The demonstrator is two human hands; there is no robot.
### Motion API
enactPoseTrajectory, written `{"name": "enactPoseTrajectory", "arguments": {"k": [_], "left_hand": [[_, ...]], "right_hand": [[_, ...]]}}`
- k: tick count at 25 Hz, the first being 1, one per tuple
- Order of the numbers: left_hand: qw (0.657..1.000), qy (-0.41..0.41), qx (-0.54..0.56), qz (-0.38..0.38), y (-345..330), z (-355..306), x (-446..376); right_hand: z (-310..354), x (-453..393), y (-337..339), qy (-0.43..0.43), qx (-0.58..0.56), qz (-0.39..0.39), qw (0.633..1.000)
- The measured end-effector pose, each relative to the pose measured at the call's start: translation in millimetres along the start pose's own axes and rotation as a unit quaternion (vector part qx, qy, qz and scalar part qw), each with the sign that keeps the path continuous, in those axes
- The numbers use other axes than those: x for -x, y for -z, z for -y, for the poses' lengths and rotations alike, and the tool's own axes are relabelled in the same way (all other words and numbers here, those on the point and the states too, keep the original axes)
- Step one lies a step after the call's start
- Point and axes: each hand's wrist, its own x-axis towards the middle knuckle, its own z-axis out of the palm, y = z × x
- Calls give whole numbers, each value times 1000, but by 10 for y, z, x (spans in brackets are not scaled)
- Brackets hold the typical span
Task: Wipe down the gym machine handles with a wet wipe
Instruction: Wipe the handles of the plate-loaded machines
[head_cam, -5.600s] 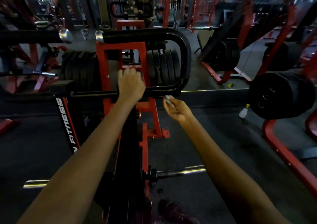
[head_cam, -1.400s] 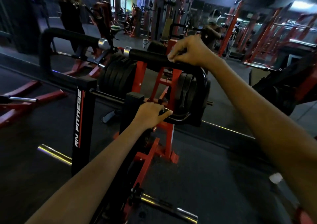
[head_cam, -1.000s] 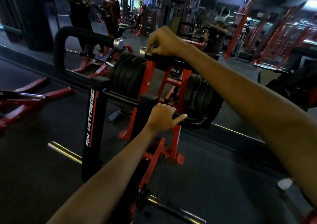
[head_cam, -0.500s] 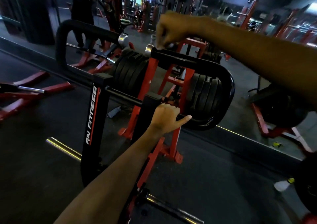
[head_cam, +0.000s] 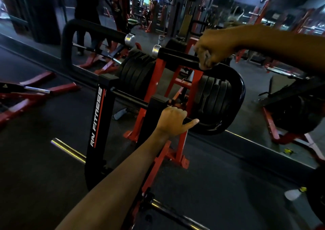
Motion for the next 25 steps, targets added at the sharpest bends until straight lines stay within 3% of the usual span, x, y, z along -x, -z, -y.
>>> {"name": "enactPoseTrajectory", "arguments": {"k": [2,5,8,12,14,17,19,22,25], "left_hand": [[1000,1,-2,6,14,-12,-7],[1000,5,2,28,37,-25,-5],[999,12,11,50,73,-32,0],[997,22,5,69,111,-40,-10],[995,26,-1,91,114,-51,-19],[993,34,-3,115,120,-77,-17],[993,36,3,114,132,-84,-16],[993,35,14,110,140,-77,-1],[992,37,11,122,154,-89,-15]], "right_hand": [[-19,-10,127,-36,-37,18,998],[95,-358,160,15,-137,-180,974],[249,-735,57,35,-141,-268,953],[186,-673,8,44,-197,-257,945],[115,-544,16,51,-190,-207,958],[32,-508,148,-3,-150,-112,982],[72,-606,189,-17,-160,-150,975],[184,-784,70,-17,-183,-279,942],[121,-719,-29,-10,-232,-292,928]]}}
